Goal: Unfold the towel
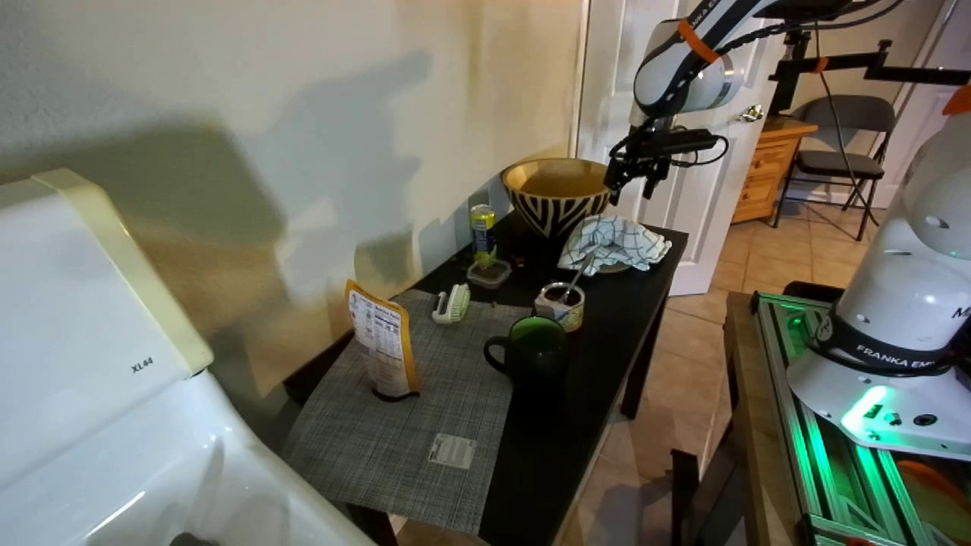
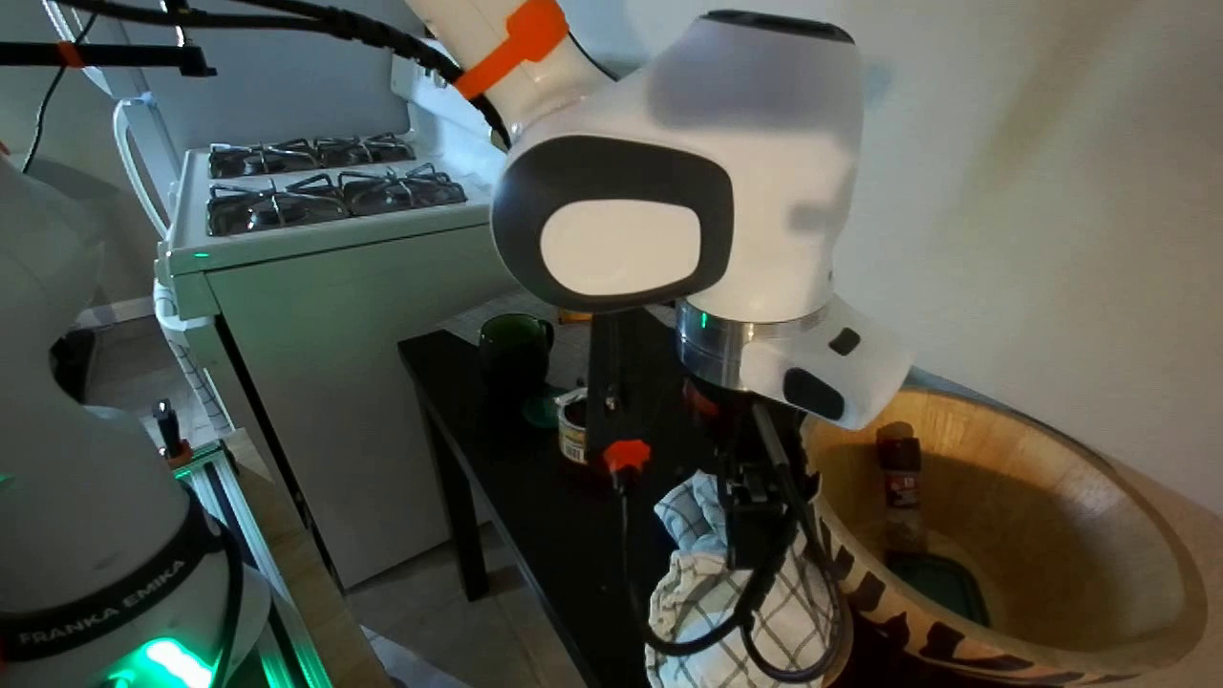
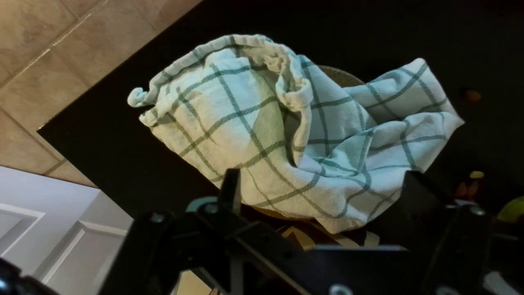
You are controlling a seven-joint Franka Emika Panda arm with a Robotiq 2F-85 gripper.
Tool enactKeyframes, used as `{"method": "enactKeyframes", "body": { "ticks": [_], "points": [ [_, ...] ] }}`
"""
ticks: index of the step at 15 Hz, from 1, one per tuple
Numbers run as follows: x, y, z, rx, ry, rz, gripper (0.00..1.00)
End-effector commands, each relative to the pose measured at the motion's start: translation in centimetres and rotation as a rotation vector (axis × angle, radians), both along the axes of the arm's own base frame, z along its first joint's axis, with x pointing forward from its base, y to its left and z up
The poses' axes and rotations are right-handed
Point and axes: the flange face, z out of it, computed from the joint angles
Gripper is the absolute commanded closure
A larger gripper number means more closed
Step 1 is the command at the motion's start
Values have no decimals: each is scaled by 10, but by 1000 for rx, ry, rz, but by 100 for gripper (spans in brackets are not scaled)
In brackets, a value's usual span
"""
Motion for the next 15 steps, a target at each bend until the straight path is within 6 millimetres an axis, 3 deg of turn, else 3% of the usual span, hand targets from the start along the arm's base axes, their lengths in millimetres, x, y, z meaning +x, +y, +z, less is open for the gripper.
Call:
{"method": "enactKeyframes", "body": {
  "ticks": [1,8,15],
  "points": [
    [22,-6,-29,-3,-3,-25,0],
    [25,-3,-24,-5,-31,0,0],
    [40,2,-56,10,-85,25,0]
  ]
}}
